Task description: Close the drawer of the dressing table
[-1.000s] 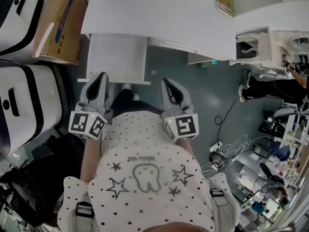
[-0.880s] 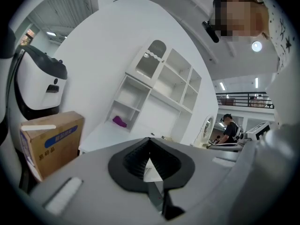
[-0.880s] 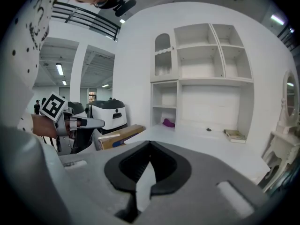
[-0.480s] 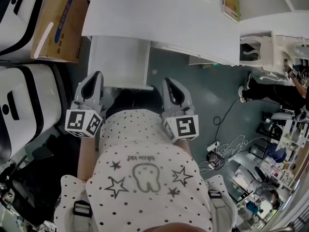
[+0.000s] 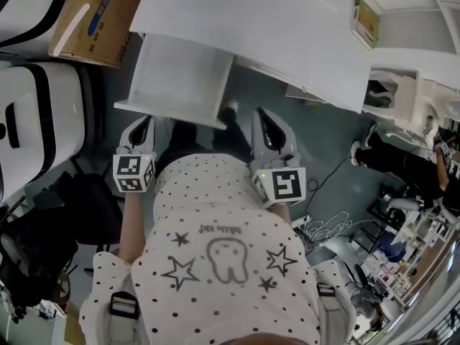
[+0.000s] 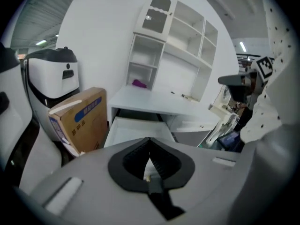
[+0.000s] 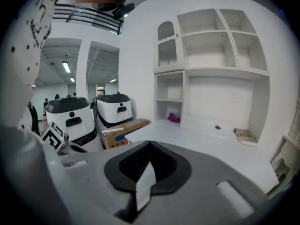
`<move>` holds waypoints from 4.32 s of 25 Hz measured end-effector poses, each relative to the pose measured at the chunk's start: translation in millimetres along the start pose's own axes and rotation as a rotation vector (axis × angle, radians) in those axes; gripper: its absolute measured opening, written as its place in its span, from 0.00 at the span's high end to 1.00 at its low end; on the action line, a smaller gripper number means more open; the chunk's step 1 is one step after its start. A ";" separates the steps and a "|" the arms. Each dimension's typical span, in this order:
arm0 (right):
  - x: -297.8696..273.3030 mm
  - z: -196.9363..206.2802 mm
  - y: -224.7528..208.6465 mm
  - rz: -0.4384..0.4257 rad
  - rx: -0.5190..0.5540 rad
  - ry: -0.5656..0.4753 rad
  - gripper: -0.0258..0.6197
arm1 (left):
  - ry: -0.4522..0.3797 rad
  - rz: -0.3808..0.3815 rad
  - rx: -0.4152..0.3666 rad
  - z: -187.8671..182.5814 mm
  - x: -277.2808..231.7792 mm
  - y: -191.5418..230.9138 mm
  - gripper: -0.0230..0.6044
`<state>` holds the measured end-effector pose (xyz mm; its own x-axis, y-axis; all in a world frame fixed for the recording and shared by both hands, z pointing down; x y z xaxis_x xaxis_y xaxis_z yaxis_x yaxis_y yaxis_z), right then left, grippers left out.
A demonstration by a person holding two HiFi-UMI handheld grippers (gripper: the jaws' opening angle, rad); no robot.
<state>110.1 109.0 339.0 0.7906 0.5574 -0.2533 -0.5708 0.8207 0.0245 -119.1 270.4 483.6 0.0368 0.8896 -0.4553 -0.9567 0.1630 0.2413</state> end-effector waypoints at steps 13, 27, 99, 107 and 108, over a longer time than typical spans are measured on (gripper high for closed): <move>-6.3 -0.9 -0.8 -0.020 0.042 0.051 0.96 | 0.419 0.120 0.071 146.1 -64.8 8.8 0.75; -12.8 -1.7 20.5 0.058 0.057 0.089 0.96 | 0.553 0.235 0.056 177.8 -101.6 16.6 0.77; -33.0 13.7 -48.0 -0.049 0.002 0.062 0.96 | 0.477 0.017 0.162 136.4 -177.4 24.2 0.84; -48.7 12.8 -36.5 -0.139 0.030 0.096 0.96 | 0.507 0.025 0.130 129.6 -183.6 26.7 0.84; -50.0 12.5 -35.9 -0.147 0.034 0.094 0.96 | 0.507 0.029 0.131 129.5 -184.9 26.5 0.84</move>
<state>93.9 53.3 362.9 0.8398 0.4181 -0.3462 -0.4414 0.8972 0.0128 -113.8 165.5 685.2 -0.1649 0.5817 -0.7965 -0.9099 0.2219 0.3504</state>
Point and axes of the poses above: the fingertips, and each gripper's own axes: x backward along the fingers, y to its left, z out of its underside, the point moved 6 cm from there along x, backward along the fingers, and after that the axes turned 9 degrees about -y, right-handed, at the moved point
